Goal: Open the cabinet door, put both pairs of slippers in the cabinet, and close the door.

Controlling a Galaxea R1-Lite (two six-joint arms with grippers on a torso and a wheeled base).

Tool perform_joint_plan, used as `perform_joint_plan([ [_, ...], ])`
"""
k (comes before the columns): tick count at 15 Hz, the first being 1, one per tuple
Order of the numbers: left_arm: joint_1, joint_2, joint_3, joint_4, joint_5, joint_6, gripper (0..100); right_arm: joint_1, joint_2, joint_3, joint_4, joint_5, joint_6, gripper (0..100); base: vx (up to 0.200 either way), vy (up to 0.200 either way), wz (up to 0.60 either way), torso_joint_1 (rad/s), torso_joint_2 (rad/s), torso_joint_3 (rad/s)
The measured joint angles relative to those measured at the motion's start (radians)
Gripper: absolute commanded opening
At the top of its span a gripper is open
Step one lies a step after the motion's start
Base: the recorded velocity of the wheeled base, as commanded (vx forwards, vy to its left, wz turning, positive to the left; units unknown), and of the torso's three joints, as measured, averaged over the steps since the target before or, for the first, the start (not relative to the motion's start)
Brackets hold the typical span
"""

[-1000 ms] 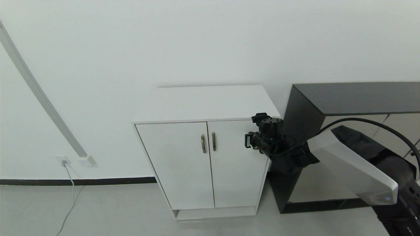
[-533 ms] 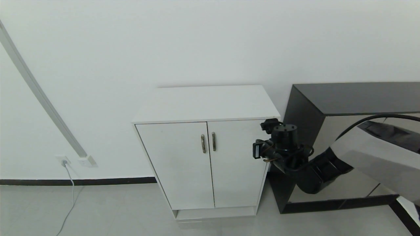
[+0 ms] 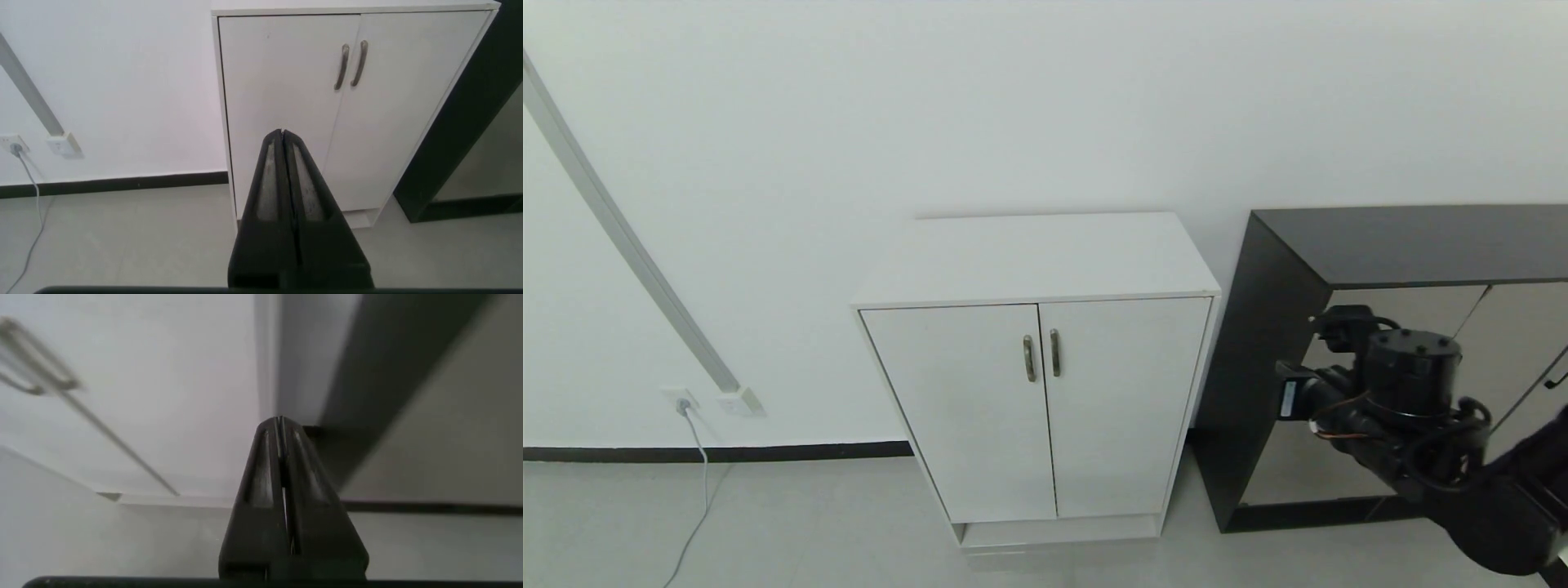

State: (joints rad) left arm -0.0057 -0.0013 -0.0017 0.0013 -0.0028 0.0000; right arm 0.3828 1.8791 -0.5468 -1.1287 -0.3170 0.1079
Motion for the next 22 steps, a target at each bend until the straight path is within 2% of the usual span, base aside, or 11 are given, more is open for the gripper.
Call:
perform_joint_plan([
  [5, 0.000, 0.000, 0.000, 0.000, 0.000, 0.000, 0, -0.179, -0.248, 0.266, -0.006, -0.006, -0.043, 0, 0.000, 0.000, 0.00, 0.000, 0.00, 0.000],
  [11, 0.000, 0.000, 0.000, 0.000, 0.000, -0.001, 0, -0.218, -0.486, 0.513, 0.001, 0.060, -0.044, 0, 0.000, 0.000, 0.00, 0.000, 0.00, 0.000],
  [17, 0.000, 0.000, 0.000, 0.000, 0.000, -0.001, 0, -0.214, -0.741, 0.546, 0.290, 0.087, -0.040, 0, 0.000, 0.000, 0.00, 0.000, 0.00, 0.000],
  [22, 0.000, 0.000, 0.000, 0.000, 0.000, -0.001, 0, -0.211, -1.039, 0.547, 0.656, 0.179, -0.045, 0, 0.000, 0.000, 0.00, 0.000, 0.00, 0.000],
])
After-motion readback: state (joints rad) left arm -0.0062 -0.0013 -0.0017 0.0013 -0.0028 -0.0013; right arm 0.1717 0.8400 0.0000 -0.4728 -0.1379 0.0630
